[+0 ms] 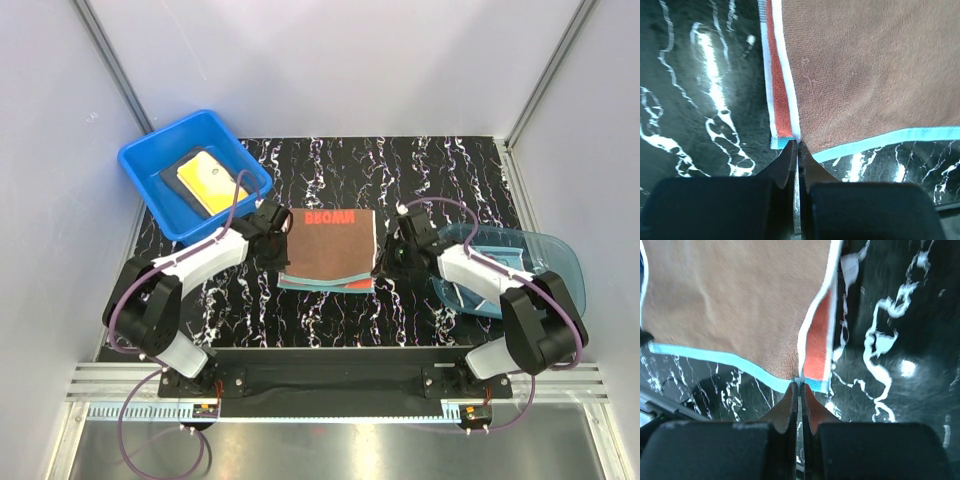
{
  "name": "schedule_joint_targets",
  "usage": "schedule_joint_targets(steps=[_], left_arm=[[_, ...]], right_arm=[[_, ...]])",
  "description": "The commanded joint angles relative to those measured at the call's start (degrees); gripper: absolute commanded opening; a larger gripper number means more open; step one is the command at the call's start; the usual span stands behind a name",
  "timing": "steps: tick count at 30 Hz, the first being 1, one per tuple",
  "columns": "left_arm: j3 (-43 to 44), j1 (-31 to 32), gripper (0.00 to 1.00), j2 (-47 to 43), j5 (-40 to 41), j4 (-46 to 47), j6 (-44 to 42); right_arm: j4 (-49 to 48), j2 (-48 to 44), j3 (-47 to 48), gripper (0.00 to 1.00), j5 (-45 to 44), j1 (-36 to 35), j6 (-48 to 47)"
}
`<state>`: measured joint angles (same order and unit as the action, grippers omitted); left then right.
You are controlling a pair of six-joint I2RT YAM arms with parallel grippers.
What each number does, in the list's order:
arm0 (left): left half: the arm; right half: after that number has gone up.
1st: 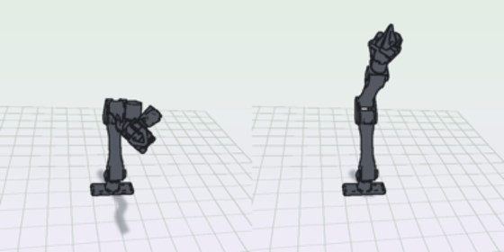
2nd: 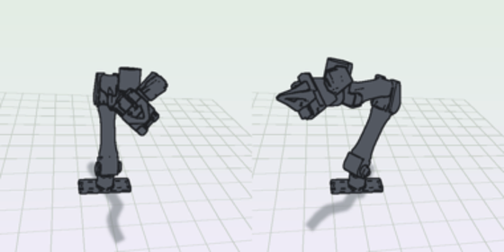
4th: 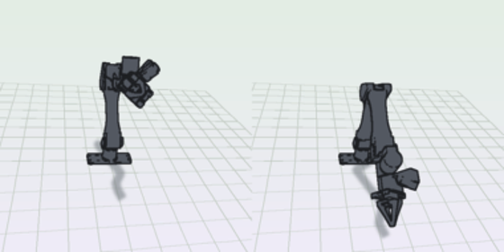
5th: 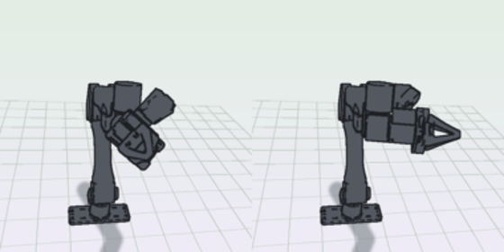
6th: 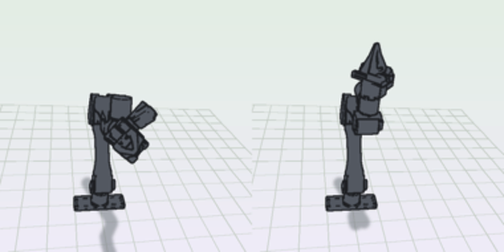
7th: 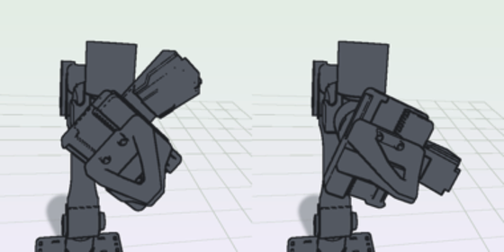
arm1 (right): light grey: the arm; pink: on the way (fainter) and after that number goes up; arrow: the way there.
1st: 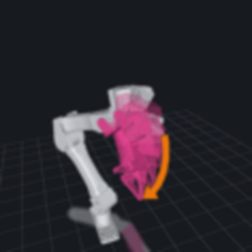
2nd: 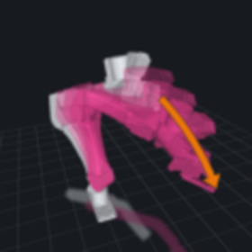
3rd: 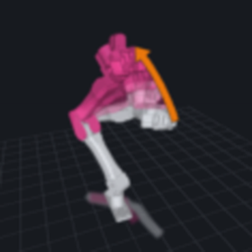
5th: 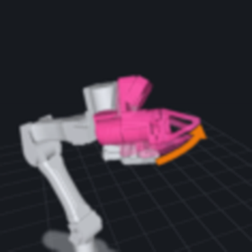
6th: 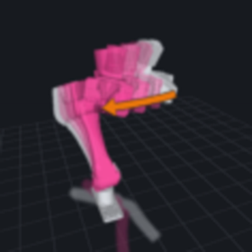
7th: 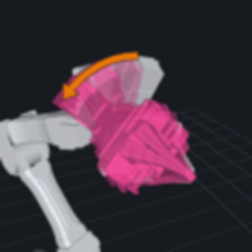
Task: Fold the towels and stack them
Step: Fold the towel
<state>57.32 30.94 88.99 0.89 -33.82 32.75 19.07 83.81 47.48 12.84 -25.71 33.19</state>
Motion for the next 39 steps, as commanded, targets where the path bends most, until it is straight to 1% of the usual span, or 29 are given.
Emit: schedule_joint_targets(steps=[1, 2, 4, 8, 9, 10, 11, 12, 13, 14, 15, 16, 20, 25, 29, 30, 34, 36, 38, 39], left_arm=[[-1.1, -1.3, 0.0, -1.3, 3.4, -0.1, -1.5], [-1.8, -2.0, 0.0, -1.7, 2.7, 0.9, -1.5], [-1.7, -2.4, 0.0, -1.7, 1.6, 1.3, -1.9], [-0.2, -2.5, 0.0, -0.7, 0.1, 0.8, -2.9], [0.3, -2.5, 0.0, -0.9, -0.5, 0.8, -2.9], [0.9, -2.5, 0.0, -1.2, -3.1, 0.6, -2.9], [3.4, -2.5, 0.0, -1.5, -3.3, -1.1, -2.9], [4.7, -2.5, 0.0, -2.3, -3.2, -2.2, -3.1], [5.9, -2.5, 0.0, -3.0, -2.4, -3.3, -3.3], [7.4, -2.5, 0.0, -3.6, -1.1, -5.3, -3.7], [7.4, -2.5, 0.0, -4.0, 2.3, -5.8, -4.4], [7.1, -2.9, 0.0, -4.2, 2.8, -6.0, -5.2], [1.4, -4.5, 0.0, -2.4, 2.6, -2.7, -6.4], [-2.3, -5.4, 0.0, 0.3, 1.0, 1.1, -6.4], [-4.4, -5.5, 0.0, 0.7, -0.5, 3.1, -5.9], [-4.6, -5.4, 0.0, 0.9, -2.3, 3.1, -5.9], [-6.3, -5.3, 0.0, 1.5, -4.4, 4.2, -5.1], [-7.0, -5.0, 0.0, 1.1, -4.6, 4.2, -4.5], [-6.9, -4.9, 0.0, -0.7, -5.1, 4.0, -4.2], [-6.3, -5.0, 0.0, -1.5, -5.4, 3.7, -3.8]], right_arm=[[-10.2, -1.7, -6.7, 0.0, 5.6, 0.1, 5.1], [-12.1, -1.5, -7.2, 0.0, 6.1, 0.1, 5.4], [-12.9, -0.8, -7.8, 0.0, 6.1, 0.1, 5.6], [-12.3, -0.4, -7.5, 0.0, 5.6, 0.1, 5.7], [-11.4, -0.6, -6.8, 0.0, 5.0, 0.0, 5.0], [-10.1, -1.2, -4.4, 0.0, 4.2, 0.0, 4.4], [-6.2, -1.6, -2.8, 0.0, 3.2, 0.1, 3.6], [-4.1, -2.9, -1.1, 0.0, 1.2, 0.1, 2.8], [-2.7, -3.7, 0.4, 0.0, 1.0, 0.1, 3.3], [-4.3, -4.6, -0.5, 0.0, 2.5, -0.4, 4.6], [-6.4, -5.6, -1.8, 0.0, 5.9, -0.7, 7.4], [-10.9, -5.8, -5.2, 0.0, 6.6, -1.1, 8.7], [-20.4, -3.2, -12.2, 0.0, 7.0, -2.8, 13.4], [-24.4, 1.4, -15.8, 0.0, 6.0, -3.7, 13.7], [-21.8, 1.9, -16.2, 0.0, 4.0, -3.7, 12.3], [-21.4, 1.6, -16.2, 0.0, 3.1, -3.7, 11.7], [-19.5, 1.0, -16.5, 0.0, 2.2, -3.7, 11.0], [-19.3, -0.7, -16.5, 0.0, 1.9, -3.7, 10.8], [-15.4, -2.3, -15.1, 0.0, 1.4, -3.7, 9.5], [-13.9, -4.0, -13.0, 0.0, 1.0, -3.7, 8.7]])
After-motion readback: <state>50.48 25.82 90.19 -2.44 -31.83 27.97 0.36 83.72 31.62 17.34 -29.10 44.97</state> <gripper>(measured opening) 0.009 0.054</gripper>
